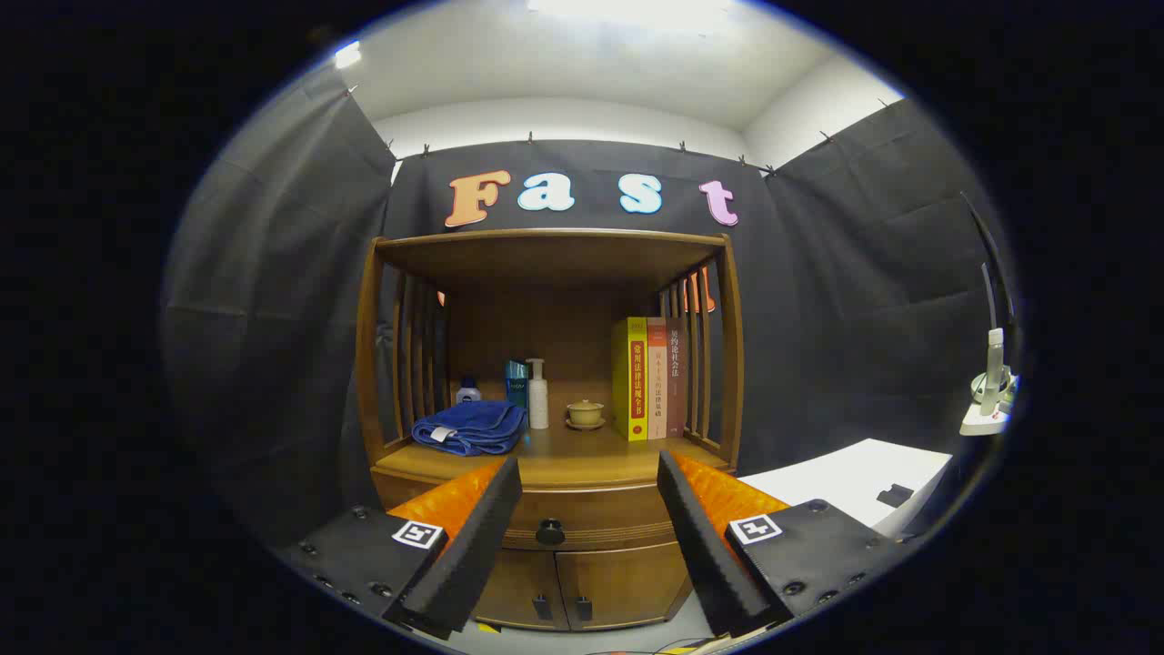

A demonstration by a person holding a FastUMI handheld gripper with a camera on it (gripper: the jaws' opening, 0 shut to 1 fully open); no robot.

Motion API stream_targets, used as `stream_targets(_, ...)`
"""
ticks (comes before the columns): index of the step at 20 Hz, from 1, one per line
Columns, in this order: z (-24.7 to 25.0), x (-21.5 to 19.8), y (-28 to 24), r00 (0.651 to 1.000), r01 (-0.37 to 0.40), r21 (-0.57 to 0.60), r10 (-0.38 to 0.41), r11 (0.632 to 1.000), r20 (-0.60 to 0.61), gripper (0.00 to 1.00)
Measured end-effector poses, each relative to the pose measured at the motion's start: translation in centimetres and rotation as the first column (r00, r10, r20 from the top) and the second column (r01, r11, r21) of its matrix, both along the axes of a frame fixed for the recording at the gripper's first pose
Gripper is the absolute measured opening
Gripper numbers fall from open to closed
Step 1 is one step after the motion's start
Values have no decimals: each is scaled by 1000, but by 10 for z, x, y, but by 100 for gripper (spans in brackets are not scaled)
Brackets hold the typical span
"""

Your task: Pull open the drawer, take out the items inside it, and place them on the countertop above the cabinet.

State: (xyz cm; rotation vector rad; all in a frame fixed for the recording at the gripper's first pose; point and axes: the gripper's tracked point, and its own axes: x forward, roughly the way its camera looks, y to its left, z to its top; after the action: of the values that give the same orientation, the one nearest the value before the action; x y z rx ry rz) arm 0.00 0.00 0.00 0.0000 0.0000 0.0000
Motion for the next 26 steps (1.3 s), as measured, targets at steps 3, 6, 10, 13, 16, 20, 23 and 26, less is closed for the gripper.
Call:
stream_targets(3, -4, 3, 5, 1000, -12, -1, 12, 1000, -19, 98)
stream_targets(6, -8, 2, 5, 999, -15, 13, 16, 1000, -30, 99)
stream_targets(10, -8, 0, 1, 999, -14, 34, 15, 999, -31, 99)
stream_targets(13, -9, 1, 0, 999, -12, 37, 13, 999, -33, 99)
stream_targets(16, -5, 0, -1, 1000, -8, 37, 9, 999, -28, 99)
stream_targets(20, -7, -2, -1, 1000, -6, 39, 7, 999, -30, 99)
stream_targets(23, -5, 2, 4, 1000, -16, 45, 17, 999, -2, 99)
stream_targets(26, 0, 25, 3, 996, -17, 35, 14, 999, 85, 99)
